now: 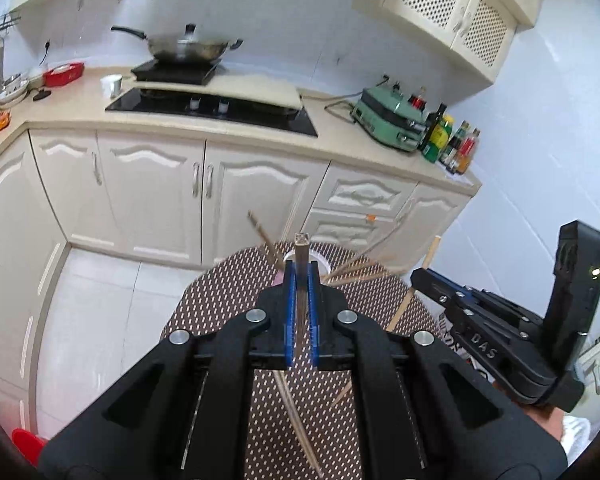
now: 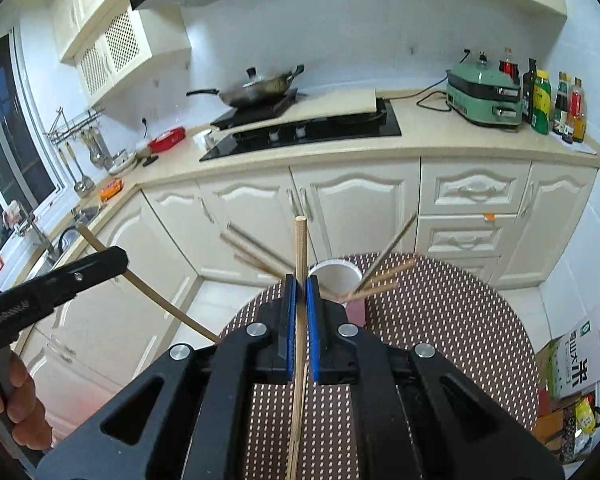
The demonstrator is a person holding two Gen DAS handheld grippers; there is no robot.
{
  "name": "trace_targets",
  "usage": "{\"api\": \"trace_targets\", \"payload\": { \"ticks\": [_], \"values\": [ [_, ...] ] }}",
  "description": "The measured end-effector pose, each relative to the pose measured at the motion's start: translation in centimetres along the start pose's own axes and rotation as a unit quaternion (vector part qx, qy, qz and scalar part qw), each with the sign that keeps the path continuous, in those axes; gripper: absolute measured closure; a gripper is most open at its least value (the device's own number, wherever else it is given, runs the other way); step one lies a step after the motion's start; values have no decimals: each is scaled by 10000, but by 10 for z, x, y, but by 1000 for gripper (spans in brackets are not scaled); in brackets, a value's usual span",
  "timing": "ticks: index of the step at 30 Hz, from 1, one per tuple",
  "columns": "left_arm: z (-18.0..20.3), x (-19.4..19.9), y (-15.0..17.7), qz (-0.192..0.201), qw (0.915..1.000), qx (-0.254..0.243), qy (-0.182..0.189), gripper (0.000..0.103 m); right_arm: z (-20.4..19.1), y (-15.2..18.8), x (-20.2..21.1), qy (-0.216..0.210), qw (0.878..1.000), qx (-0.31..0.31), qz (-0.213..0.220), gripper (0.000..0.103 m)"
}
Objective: Organize utensils
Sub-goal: 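Lift the left tool's stick above the pink cup while the right tool carries its stick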
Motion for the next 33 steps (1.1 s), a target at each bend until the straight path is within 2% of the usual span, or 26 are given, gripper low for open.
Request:
{"api": "trace_targets", "payload": {
  "ticks": [5, 17, 25, 33],
  "values": [
    [10, -7, -26, 184, 9998, -27, 80, 97, 9, -21, -7, 5, 9998, -1, 192, 99],
    [14, -43, -58, 310, 9995, 60, 94, 97, 26, -61, -34, -26, 9992, 8, 403, 99],
    [7, -71, -64, 303, 9994, 137, -91, 97, 33, -80, -51, 5, 9986, 40, 537, 99],
    [1, -100, -51, 34, 9997, 138, -217, 97, 30, -87, -59, 27, 9971, 201, 737, 99]
  ]
}}
Point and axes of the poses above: each gripper's, at about its wrist camera, not at the fingertips, and x roughly against the way its jaws point, z to its right, y to its underside, the point moved 5 cm from there along -x, roughly the way its jaws point, and after that the axes turned 1 degree about y, right-handed, at the moved point
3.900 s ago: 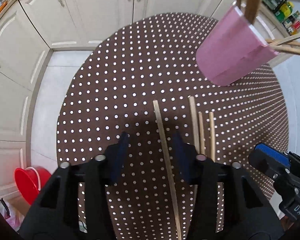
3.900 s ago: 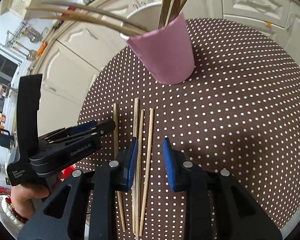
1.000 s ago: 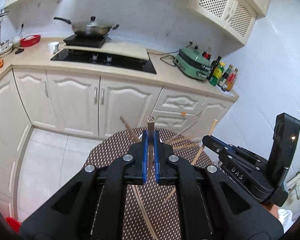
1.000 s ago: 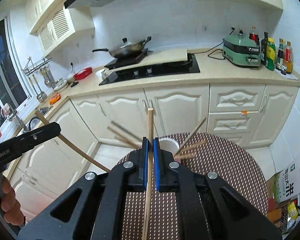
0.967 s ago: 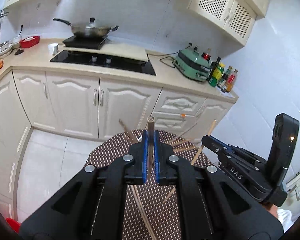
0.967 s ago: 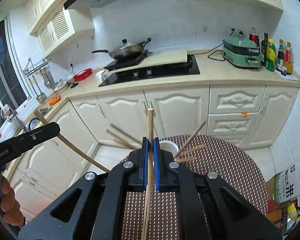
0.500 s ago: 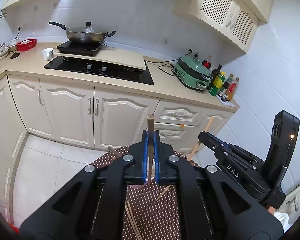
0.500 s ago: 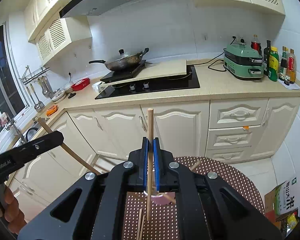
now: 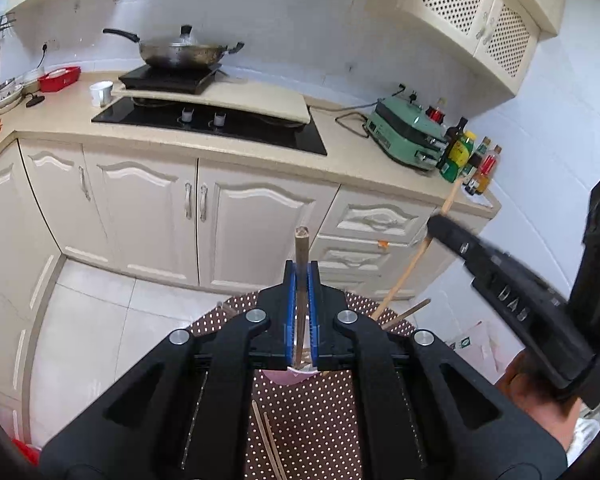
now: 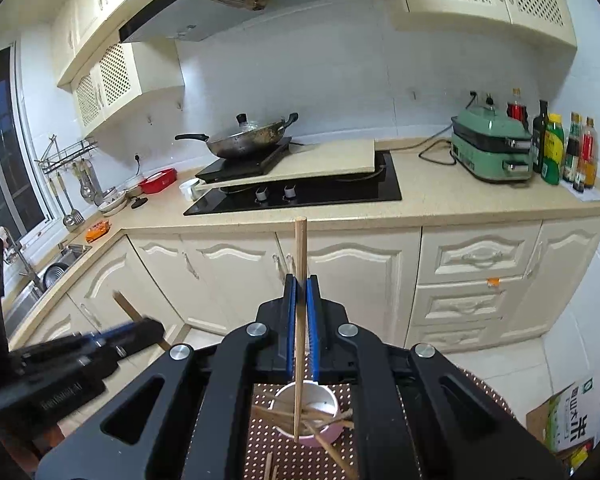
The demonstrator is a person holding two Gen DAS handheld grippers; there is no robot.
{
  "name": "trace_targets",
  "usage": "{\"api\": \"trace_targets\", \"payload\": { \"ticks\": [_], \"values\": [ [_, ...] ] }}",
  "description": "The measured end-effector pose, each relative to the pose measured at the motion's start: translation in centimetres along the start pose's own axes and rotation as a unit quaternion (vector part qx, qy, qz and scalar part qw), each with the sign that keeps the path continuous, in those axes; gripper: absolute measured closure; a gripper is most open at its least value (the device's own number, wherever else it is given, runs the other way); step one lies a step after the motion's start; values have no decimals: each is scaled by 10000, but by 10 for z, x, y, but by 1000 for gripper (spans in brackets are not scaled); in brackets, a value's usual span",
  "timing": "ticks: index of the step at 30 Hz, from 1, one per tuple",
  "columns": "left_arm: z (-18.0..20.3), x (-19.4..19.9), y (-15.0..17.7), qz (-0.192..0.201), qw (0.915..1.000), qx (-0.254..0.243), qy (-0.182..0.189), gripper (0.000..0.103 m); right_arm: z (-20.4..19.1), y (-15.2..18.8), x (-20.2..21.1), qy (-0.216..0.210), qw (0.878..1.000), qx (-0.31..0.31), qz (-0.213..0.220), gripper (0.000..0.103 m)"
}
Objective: Organize utensils
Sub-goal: 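Lift the left tool's stick above the pink cup while the right tool carries its stick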
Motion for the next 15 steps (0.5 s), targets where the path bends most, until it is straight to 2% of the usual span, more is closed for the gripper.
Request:
{"api": "trace_targets", "payload": {
  "ticks": [8, 15],
  "values": [
    [-10, -20, 22, -343, 9992, 211, 64, 97, -4, 9, -14, -73, 9999, 115, -85, 99],
    [-10, -26, 38, -531, 9984, 170, 8, 97, -4, 16, -14, -88, 9998, 164, -49, 99]
  ]
}}
Point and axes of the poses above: each gripper's, at about its wrist camera, not at the fingertips, and x roughly against the way its jaws point, z to its right, y to its underside, the point moved 5 cm from there along -x, roughly the way its jaws point, and after that the axes turned 1 degree about y, right-handed, at the moved point
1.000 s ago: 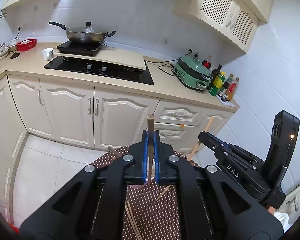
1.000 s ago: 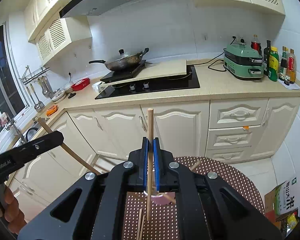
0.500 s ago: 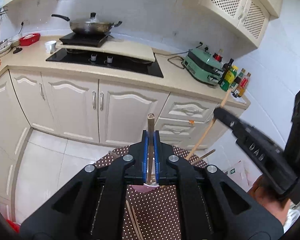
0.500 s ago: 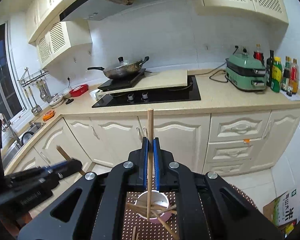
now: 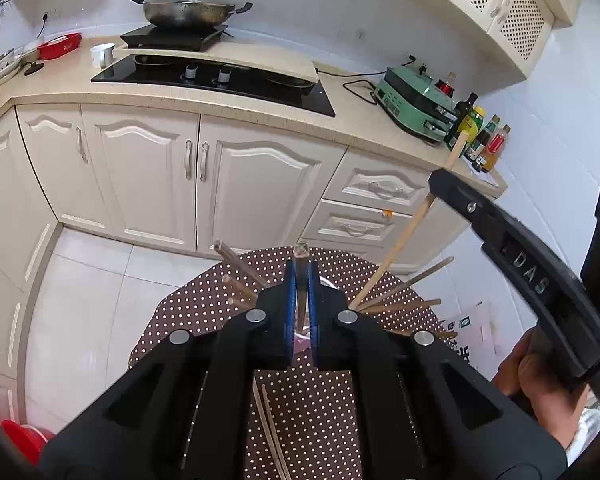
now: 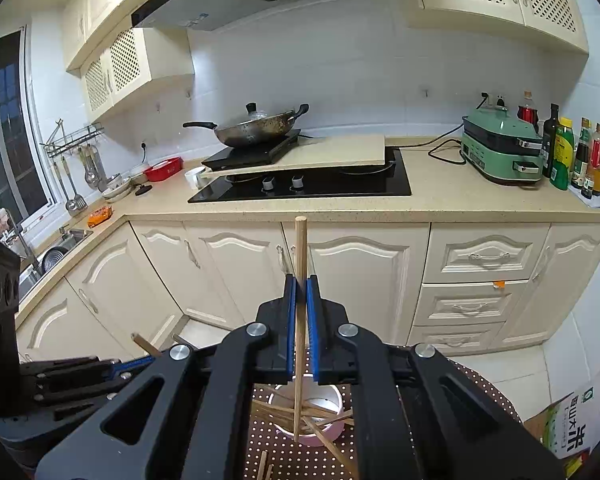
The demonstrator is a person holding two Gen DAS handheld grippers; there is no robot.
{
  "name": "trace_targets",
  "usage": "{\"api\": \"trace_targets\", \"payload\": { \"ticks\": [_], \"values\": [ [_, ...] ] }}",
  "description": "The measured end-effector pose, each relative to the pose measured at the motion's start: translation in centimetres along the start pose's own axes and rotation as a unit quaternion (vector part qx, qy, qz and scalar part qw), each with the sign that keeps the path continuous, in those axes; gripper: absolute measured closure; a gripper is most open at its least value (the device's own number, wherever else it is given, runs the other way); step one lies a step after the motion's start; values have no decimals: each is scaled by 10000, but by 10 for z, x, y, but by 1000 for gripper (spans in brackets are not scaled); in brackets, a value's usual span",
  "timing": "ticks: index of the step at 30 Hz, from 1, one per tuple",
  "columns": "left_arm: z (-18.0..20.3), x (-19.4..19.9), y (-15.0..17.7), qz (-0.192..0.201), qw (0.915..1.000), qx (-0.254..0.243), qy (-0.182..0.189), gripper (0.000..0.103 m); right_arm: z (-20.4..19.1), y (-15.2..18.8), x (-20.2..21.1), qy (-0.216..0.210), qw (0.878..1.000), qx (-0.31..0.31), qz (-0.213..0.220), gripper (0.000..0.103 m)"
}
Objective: Organize utensils
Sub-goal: 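Lift the left tool's stick above the pink cup while the right tool carries its stick, then open both tools to drop their sticks into the pink cup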
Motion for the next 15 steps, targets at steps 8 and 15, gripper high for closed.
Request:
{"api": "trace_targets", "payload": {
  "ticks": [8, 15],
  "values": [
    [-2, -3, 8, -117, 9999, 67, 5, 97, -4, -3, 1, -15, 9998, 136, 137, 99],
    [-3, -8, 19, -238, 9997, 66, -40, 95, -5, 24, -5, -23, 9995, 233, -211, 99]
  ]
}}
Point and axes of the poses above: each gripper's, at about its wrist camera, not at the fingertips, and x roughly against the way its jaws point, z to its right, y to its underside, the point moved 5 cm from there along -x, roughly the way its jaws point, and after that the axes turned 1 degree about y, right-handed, at the moved point
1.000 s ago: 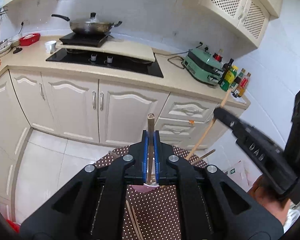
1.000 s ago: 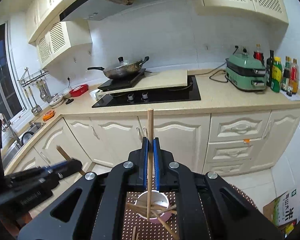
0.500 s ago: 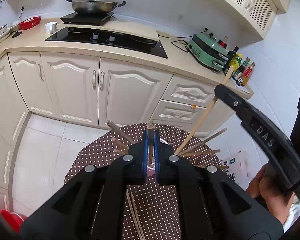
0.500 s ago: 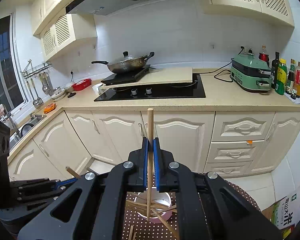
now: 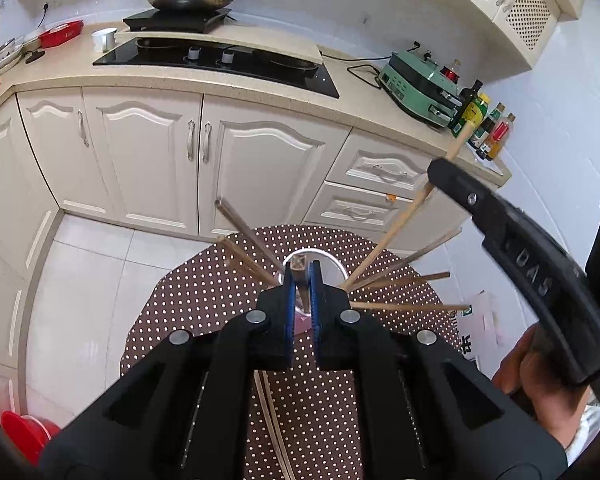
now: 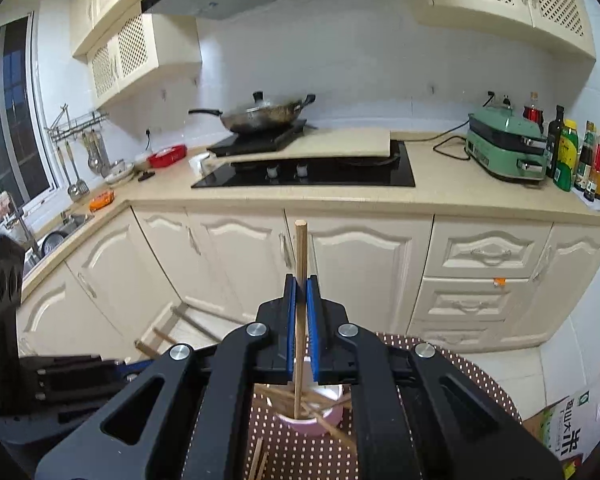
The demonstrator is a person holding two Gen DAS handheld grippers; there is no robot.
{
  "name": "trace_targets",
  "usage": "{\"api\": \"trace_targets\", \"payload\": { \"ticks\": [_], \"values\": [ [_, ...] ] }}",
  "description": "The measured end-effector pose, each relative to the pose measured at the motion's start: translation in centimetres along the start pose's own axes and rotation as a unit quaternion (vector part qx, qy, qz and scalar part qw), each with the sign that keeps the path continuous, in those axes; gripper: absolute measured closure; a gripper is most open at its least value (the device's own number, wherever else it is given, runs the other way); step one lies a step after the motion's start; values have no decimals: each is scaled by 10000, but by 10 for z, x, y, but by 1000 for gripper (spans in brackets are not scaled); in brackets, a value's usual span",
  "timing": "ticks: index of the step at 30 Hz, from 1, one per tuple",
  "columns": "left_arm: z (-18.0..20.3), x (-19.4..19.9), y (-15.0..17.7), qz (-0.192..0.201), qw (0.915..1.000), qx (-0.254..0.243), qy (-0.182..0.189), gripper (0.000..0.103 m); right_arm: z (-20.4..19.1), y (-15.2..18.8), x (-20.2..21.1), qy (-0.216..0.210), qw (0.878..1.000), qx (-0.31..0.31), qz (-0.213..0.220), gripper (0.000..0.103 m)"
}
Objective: Organize utensils
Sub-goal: 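Open both tools to drop their sticks into the pink cup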
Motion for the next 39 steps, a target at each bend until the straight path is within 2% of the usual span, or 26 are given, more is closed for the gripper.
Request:
{"api": "trace_targets", "payload": {
  "ticks": [15, 27, 36, 37, 39],
  "values": [
    [1, -11, 16, -218, 9998, 6, -41, 93, -8, 53, 2, 6, 9983, 335, -473, 99],
    [2, -13, 26, -305, 9995, 25, -65, 93, -9, 78, -2, -16, 9967, 321, -745, 98],
    [2, -15, 33, -462, 9988, 63, -139, 92, -1, 83, 0, -36, 9962, 110, -859, 97],
    [2, -14, 34, -460, 9988, 56, -132, 89, 0, 83, 1, -40, 9962, 68, -863, 97],
    [3, -11, 34, -413, 9990, 65, -150, 74, 1, 82, 4, -56, 9964, -21, -841, 97]
  ]
}}
Point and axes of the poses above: each gripper's, at about its wrist camera, not at the fingertips, and x roughly against the way its jaws point, z to its right, y to its underside, the point moved 5 cm from there along -x, roughly the way its jaws point, and after that the axes turned 1 degree about y, right-handed, at the moved point
